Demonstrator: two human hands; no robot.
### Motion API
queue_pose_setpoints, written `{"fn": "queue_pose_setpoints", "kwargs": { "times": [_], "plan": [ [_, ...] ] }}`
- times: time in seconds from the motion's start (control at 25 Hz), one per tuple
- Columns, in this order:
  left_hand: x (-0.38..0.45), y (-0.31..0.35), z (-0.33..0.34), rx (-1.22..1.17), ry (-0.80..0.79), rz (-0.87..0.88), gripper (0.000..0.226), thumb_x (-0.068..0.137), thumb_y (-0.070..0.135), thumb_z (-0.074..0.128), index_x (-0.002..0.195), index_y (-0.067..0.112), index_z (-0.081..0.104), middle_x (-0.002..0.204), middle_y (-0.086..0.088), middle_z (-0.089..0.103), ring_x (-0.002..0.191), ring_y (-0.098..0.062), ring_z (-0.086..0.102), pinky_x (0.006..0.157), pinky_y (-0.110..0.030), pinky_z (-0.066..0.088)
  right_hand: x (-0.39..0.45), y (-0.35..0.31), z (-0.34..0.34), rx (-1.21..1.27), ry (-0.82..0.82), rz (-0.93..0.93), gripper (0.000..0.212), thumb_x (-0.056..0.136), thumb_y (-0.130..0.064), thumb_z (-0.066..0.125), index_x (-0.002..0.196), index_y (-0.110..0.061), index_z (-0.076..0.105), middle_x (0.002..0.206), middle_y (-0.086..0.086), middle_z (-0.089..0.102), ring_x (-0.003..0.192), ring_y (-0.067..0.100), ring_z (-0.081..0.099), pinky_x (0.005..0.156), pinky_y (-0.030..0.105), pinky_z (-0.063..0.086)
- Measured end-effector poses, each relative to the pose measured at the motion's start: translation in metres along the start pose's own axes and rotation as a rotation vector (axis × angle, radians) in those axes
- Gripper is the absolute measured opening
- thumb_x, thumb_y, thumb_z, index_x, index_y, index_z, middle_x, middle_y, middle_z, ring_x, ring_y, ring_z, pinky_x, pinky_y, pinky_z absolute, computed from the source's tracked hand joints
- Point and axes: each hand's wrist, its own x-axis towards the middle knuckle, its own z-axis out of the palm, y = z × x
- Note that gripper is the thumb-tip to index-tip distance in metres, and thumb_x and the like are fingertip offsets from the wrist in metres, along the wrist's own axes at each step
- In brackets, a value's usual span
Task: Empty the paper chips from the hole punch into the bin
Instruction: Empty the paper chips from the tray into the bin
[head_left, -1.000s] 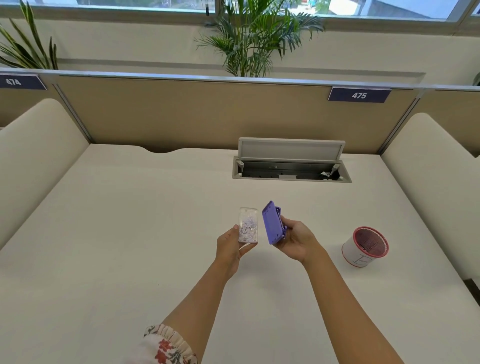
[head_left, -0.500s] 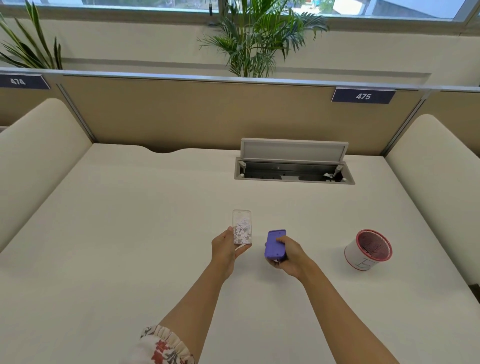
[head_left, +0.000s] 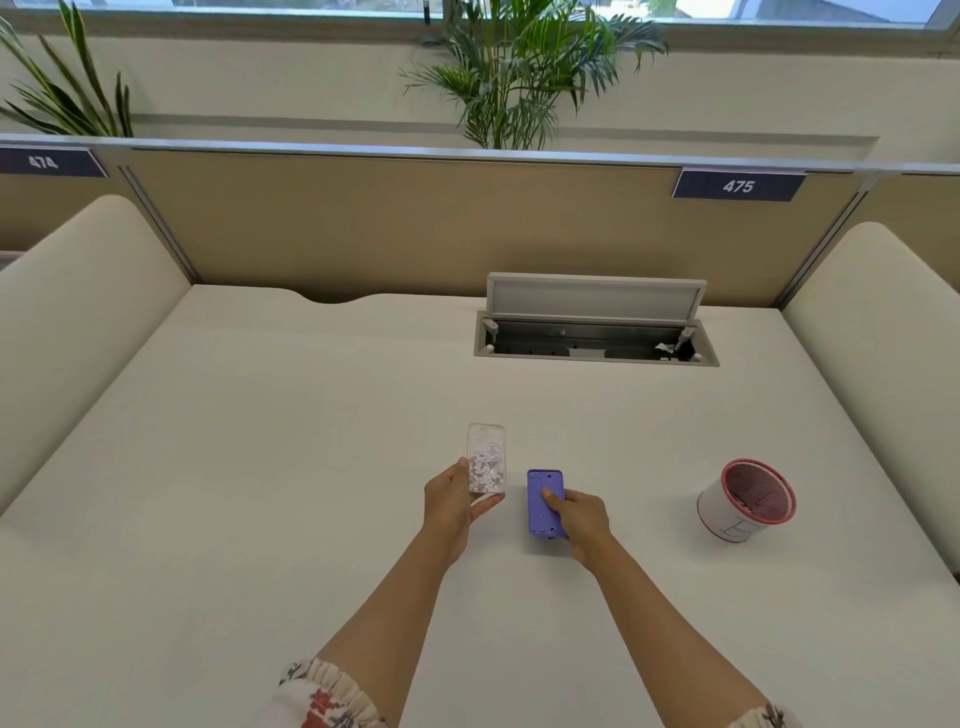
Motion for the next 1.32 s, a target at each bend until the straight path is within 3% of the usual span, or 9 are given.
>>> {"fn": "queue_pose_setpoints", "kwargs": {
  "times": [0.08,0.16,0.4,0.6,0.72,0.8,1.04,1.2,1.32],
  "plan": [
    [0.000,-0.001,0.000,0.017,0.007,-0.004,0.025,0.104,0.017,0.045,0.100,0.003,0.065,0.108,-0.017,0.069,0.088,-0.026,0.070,0.072,-0.038,0.064,-0.004,0.002,0.002,-0.029,0.071,-0.030,0.029,0.086,-0.021,0.074,0.107,0.000,0.074,0.090,0.012,0.072,0.086,0.033,0.068,0.088,0.045,0.056],
    [-0.001,-0.002,0.002,0.025,0.004,-0.008,0.025,0.104,0.017,0.045,0.104,0.001,0.064,0.109,-0.017,0.069,0.089,-0.027,0.069,0.072,-0.038,0.064,-0.007,0.004,0.002,-0.047,0.137,-0.049,0.027,0.084,-0.020,0.076,0.103,-0.001,0.075,0.087,0.009,0.069,0.081,0.027,0.064,0.079,0.038,0.053],
    [-0.003,-0.002,0.009,0.064,-0.019,-0.006,0.025,0.104,0.018,0.045,0.100,0.004,0.065,0.103,-0.013,0.071,0.090,-0.027,0.070,0.071,-0.036,0.064,-0.017,0.003,0.000,-0.159,0.232,-0.079,0.028,0.081,-0.024,0.079,0.102,-0.005,0.077,0.097,0.007,0.074,0.080,0.022,0.061,0.072,0.029,0.046],
    [-0.005,-0.006,0.013,0.201,-0.111,-0.015,0.031,0.105,0.021,0.043,0.107,0.002,0.067,0.108,-0.017,0.072,0.093,-0.028,0.072,0.077,-0.039,0.063,-0.018,-0.017,-0.007,-0.177,0.217,-0.132,0.034,0.092,-0.035,0.064,0.111,-0.007,0.073,0.115,0.005,0.072,0.106,0.025,0.063,0.089,0.032,0.047],
    [-0.008,-0.007,0.019,0.295,-0.188,-0.032,0.034,0.105,0.023,0.042,0.113,0.002,0.067,0.113,-0.017,0.073,0.103,-0.031,0.071,0.075,-0.037,0.062,-0.017,-0.040,-0.016,-0.161,0.205,-0.228,0.041,0.098,-0.041,0.052,0.106,-0.005,0.071,0.105,0.005,0.070,0.098,0.022,0.061,0.085,0.030,0.045],
    [-0.010,-0.008,0.024,0.339,-0.213,-0.040,0.032,0.105,0.023,0.042,0.113,0.003,0.067,0.110,-0.016,0.073,0.098,-0.028,0.072,0.072,-0.034,0.062,-0.013,-0.053,-0.023,-0.059,0.096,-0.238,0.040,0.097,-0.043,0.053,0.100,-0.008,0.071,0.101,0.005,0.072,0.094,0.020,0.065,0.088,0.032,0.051],
    [-0.014,-0.014,0.037,0.387,-0.261,-0.048,0.032,0.105,0.023,0.042,0.115,0.005,0.066,0.112,-0.017,0.072,0.095,-0.027,0.070,0.077,-0.038,0.062,-0.014,-0.065,-0.044,0.081,-0.067,-0.281,0.020,0.094,-0.015,0.063,0.104,-0.001,0.074,0.101,0.014,0.075,0.087,0.021,0.072,0.080,0.027,0.059],
    [-0.017,-0.018,0.052,0.397,-0.289,-0.064,0.032,0.105,0.023,0.044,0.119,0.004,0.065,0.103,-0.013,0.073,0.087,-0.023,0.071,0.073,-0.038,0.063,-0.016,-0.063,-0.061,0.130,-0.071,-0.277,0.020,0.093,-0.007,0.063,0.106,0.005,0.072,0.103,0.019,0.074,0.087,0.024,0.073,0.072,0.023,0.061],
    [-0.021,-0.021,0.067,0.412,-0.301,-0.069,0.029,0.104,0.022,0.045,0.109,0.007,0.069,0.093,-0.010,0.073,0.078,-0.023,0.071,0.066,-0.036,0.062,-0.019,-0.063,-0.080,0.176,-0.049,-0.264,0.014,0.092,-0.003,0.062,0.101,0.003,0.072,0.098,0.018,0.074,0.084,0.023,0.073,0.067,0.021,0.061]
  ]
}}
